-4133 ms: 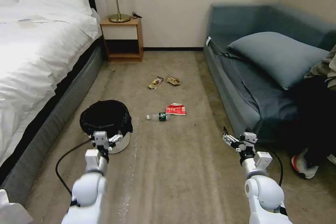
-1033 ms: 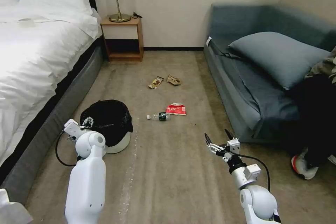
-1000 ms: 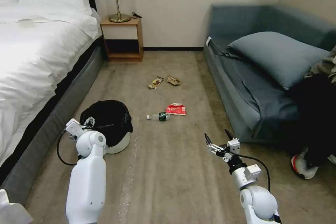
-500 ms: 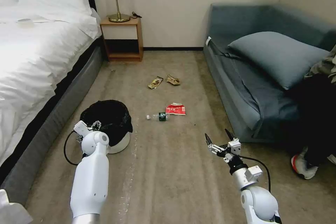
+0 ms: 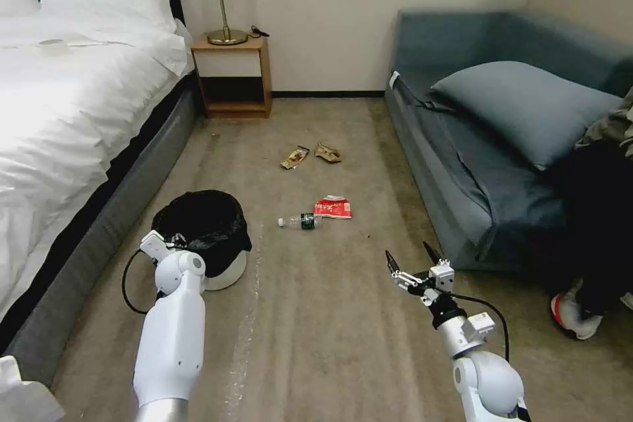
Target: Pick up the trash bin, then pick up the garbage on the floor and place it into the trash bin.
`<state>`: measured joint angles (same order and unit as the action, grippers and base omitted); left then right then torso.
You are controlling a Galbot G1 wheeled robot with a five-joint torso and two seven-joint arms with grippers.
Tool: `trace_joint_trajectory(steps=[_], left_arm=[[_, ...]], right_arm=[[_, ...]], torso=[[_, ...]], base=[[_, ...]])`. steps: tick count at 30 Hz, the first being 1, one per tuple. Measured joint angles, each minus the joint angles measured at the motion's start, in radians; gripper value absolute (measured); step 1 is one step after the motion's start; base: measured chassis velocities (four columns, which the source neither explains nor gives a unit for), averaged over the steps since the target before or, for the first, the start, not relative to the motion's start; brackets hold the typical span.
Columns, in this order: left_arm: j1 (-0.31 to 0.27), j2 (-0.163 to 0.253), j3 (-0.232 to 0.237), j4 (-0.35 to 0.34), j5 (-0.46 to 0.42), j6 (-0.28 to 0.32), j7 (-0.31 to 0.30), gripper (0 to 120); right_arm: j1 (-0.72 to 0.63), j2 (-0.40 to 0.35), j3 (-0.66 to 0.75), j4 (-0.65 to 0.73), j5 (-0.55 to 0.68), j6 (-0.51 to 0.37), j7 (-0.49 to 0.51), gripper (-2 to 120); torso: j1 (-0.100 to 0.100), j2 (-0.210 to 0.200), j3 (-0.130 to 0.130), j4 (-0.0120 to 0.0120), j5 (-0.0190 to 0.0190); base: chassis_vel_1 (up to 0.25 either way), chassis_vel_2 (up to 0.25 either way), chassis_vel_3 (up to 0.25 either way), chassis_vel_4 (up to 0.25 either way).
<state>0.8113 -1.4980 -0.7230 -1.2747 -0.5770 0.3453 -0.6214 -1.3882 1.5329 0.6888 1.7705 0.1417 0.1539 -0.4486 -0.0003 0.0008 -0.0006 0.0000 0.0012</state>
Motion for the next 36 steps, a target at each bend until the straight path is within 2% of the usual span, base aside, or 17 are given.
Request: trace_joint_trajectory(steps=[2, 6, 8, 16, 20, 21, 23, 25, 26, 27, 28, 32, 33, 34, 36], left_arm=[[0.003, 0.0, 0.0, -0.001, 0.0, -0.001, -0.001, 22], [0.005, -0.001, -0.001, -0.002, -0.001, -0.003, -0.001, 15], [0.007, -0.001, -0.001, -0.003, -0.002, -0.003, -0.002, 4], [0.015, -0.002, -0.001, -0.004, -0.003, -0.006, -0.002, 4], [0.033, -0.002, -0.001, -0.028, -0.004, -0.007, 0.004, 4], [0.048, -0.001, -0.001, -0.056, -0.003, -0.007, 0.009, 4], [0.055, -0.001, -0.001, -0.069, -0.002, -0.007, 0.01, 4], [0.102, 0.005, 0.001, -0.152, 0.018, 0.021, 0.037, 4], [0.102, 0.005, 0.001, -0.152, 0.018, 0.021, 0.037, 4], [0.123, 0.009, 0.003, -0.189, 0.025, 0.042, 0.049, 4], [0.162, 0.021, 0.003, -0.264, 0.041, 0.078, 0.077, 1], [0.191, 0.031, -0.003, -0.317, 0.058, 0.1, 0.099, 1], [0.225, 0.045, -0.007, -0.385, 0.074, 0.129, 0.127, 1], [0.225, 0.045, -0.007, -0.385, 0.074, 0.129, 0.127, 1], [0.252, 0.059, -0.014, -0.452, 0.093, 0.147, 0.157, 1]], right_arm=[[0.0, 0.001, 0.0, 0.001, 0.003, 0.0, 0.0, 100], [0.001, 0.001, -0.001, 0.001, 0.004, 0.0, 0.0, 100], [0.002, 0.001, -0.001, 0.001, 0.005, 0.0, 0.0, 100], [0.003, 0.002, -0.002, -0.001, 0.006, 0.0, 0.001, 100], [0.004, 0.002, -0.002, -0.004, 0.007, 0.002, 0.008, 100], [0.006, 0.002, -0.003, -0.006, 0.007, 0.003, 0.015, 100], [0.007, 0.002, -0.004, -0.007, 0.007, 0.004, 0.019, 100], [0.013, 0.002, -0.007, -0.008, 0.007, 0.004, 0.037, 100], [0.013, 0.002, -0.007, -0.008, 0.007, 0.004, 0.037, 100], [0.016, 0.002, -0.008, -0.009, 0.007, 0.005, 0.046, 100], [0.022, 0.004, -0.009, -0.012, 0.006, 0.007, 0.063, 100], [0.026, 0.005, -0.011, -0.017, 0.005, 0.01, 0.076, 100], [0.028, 0.006, -0.014, -0.022, 0.003, 0.014, 0.086, 100], [0.028, 0.006, -0.014, -0.022, 0.003, 0.014, 0.086, 100], [0.029, 0.006, -0.016, -0.027, 0.002, 0.017, 0.09, 100]], torso=[[0.0, 0.0, 0.0, 0.0, -0.0002], [0.0, 0.0, 0.0, 0.0, -0.0003], [0.0, 0.0, 0.0, 0.0, -0.0005], [0.0, -0.001, 0.0, 0.0, -0.0006], [0.0, -0.001, 0.001, 0.0002, -0.0014], [0.0, -0.001, 0.001, 0.0002, -0.0025], [0.0, -0.001, 0.001, 0.0002, -0.0032], [0.0, -0.001, 0.002, -0.001, -0.0055], [0.0, -0.001, 0.002, -0.001, -0.0055], [0.0, -0.002, 0.002, -0.0011, -0.0057], [0.0, -0.002, 0.002, -0.0012, -0.0042], [0.001, -0.002, 0.001, -0.0002, -0.0021], [0.0, -0.001, 0.001, 0.0001, -0.0027], [0.0, -0.001, 0.001, 0.0001, -0.0027], [0.0, -0.001, 0.001, -0.0002, -0.0017]], base=[[0.0, 0.0, 0.0, 0.0], [0.0, 0.0, 0.0, 0.0], [0.0, 0.0, 0.0, 0.0], [0.0, 0.0, 0.0, 0.0], [0.0, 0.0, 0.0, 0.0], [0.0, 0.0, 0.0, 0.0], [0.0, 0.0, 0.0, 0.0], [0.0, 0.0, 0.0, 0.0], [0.0, 0.0, 0.0, 0.0], [0.0, 0.0, 0.0, 0.0], [0.0, 0.0, 0.0, 0.0], [0.0, 0.0, 0.0, 0.0], [0.0, 0.0, 0.0, 0.0], [0.0, 0.0, 0.0, 0.0], [0.0, 0.0, 0.0, 0.0]])
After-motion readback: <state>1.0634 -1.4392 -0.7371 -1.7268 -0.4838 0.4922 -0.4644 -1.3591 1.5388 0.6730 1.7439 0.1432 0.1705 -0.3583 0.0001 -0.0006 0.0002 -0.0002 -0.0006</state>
